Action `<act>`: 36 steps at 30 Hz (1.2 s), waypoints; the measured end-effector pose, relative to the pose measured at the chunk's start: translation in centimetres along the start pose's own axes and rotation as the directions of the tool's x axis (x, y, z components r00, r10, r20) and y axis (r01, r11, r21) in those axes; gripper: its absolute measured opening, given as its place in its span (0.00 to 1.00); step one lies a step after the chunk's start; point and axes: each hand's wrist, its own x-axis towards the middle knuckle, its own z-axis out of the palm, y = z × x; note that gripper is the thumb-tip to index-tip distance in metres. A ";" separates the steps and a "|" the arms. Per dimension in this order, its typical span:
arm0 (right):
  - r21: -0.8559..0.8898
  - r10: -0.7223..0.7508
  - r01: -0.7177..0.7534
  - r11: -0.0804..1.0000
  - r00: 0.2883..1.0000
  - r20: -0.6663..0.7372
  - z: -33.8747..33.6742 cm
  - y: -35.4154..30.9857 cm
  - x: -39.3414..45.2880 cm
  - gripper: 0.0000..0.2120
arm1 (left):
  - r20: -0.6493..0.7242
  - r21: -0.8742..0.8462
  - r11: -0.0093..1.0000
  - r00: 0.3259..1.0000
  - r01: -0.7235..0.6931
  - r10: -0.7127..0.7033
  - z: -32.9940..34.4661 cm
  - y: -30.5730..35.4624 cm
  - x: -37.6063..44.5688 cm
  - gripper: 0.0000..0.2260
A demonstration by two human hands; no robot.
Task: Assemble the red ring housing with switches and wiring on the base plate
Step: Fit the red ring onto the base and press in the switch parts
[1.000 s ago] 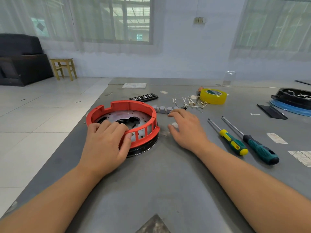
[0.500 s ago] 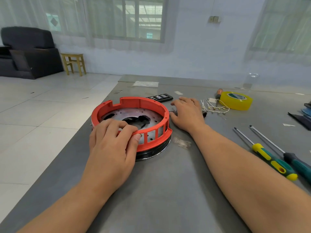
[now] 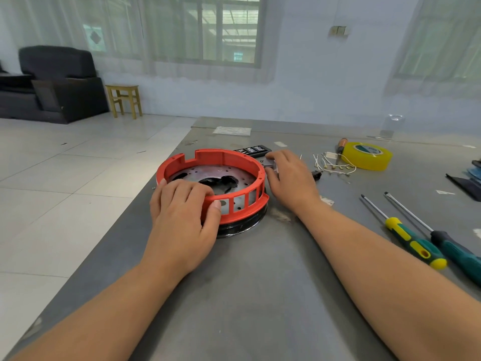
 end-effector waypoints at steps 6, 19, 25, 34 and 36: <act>0.285 0.125 -0.099 0.953 0.989 -0.074 -2.8 -2.4 -4.3 0.14 | 0.019 0.017 1.000 1.000 -0.003 0.003 -0.1 0.3 -0.2 0.18; 0.521 -0.079 0.125 0.844 0.991 -0.109 -6.6 -7.7 -11.5 0.19 | 0.037 -0.022 0.987 0.987 -0.157 0.157 0.4 0.3 -0.3 0.21; 0.515 -0.153 0.180 0.838 0.984 -0.096 -6.7 -8.0 -11.3 0.17 | -0.072 -0.112 0.972 0.977 -0.207 0.200 -0.5 1.4 -1.2 0.19; 0.446 -0.260 0.300 0.844 0.954 -0.150 -6.5 -7.8 -11.1 0.13 | -0.120 -0.179 0.940 0.954 -0.292 0.273 -0.7 2.1 -2.1 0.16; 0.466 -0.259 0.300 0.832 0.954 -0.152 -6.5 -7.8 -11.1 0.14 | -0.128 -0.214 0.930 0.952 -0.300 0.278 -0.7 2.0 -2.2 0.15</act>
